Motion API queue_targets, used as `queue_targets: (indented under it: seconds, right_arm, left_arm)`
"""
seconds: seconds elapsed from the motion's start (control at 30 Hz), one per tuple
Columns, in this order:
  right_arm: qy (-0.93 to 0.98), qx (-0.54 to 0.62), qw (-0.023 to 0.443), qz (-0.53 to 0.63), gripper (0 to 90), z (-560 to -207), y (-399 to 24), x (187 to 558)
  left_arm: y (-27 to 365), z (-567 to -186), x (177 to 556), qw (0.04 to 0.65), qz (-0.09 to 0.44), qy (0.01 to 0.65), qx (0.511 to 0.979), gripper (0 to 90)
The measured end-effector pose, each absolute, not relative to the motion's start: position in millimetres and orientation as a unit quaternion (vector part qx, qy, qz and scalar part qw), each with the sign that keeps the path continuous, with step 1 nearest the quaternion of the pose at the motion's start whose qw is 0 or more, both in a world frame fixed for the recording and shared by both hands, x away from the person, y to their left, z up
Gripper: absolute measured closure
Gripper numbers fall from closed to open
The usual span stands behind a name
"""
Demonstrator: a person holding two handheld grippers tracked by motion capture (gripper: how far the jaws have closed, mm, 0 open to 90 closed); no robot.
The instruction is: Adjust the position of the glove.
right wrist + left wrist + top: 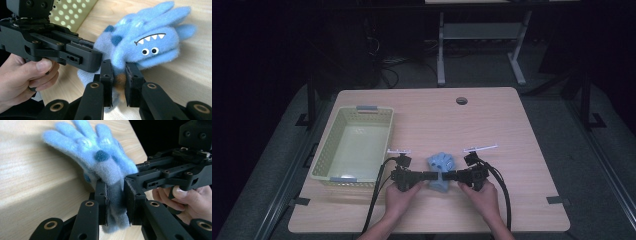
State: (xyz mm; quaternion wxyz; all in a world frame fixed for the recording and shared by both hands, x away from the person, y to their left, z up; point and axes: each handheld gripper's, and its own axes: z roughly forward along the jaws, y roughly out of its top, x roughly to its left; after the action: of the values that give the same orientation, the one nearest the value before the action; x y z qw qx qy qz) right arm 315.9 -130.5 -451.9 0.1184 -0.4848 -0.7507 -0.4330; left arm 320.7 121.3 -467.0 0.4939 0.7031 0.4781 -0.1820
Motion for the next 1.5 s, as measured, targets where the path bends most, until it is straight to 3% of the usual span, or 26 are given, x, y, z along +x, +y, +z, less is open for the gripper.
queue_targets:
  seconds: [1.0, 1.5]
  right_arm:
    - [-0.765, -0.419, 0.083, -0.481, 78.6, -382.8, -96.6, 326.7]
    - [-0.775, -0.401, 0.085, -0.481, 78.6, -367.4, -67.9, 337.8]
  left_arm:
    - [163.6, -394.7, 325.4, 0.536, -0.135, 0.436, 0.710, 72.9]
    - [190.9, -380.5, 328.4, 0.542, -0.125, 0.443, 0.703, 72.9]
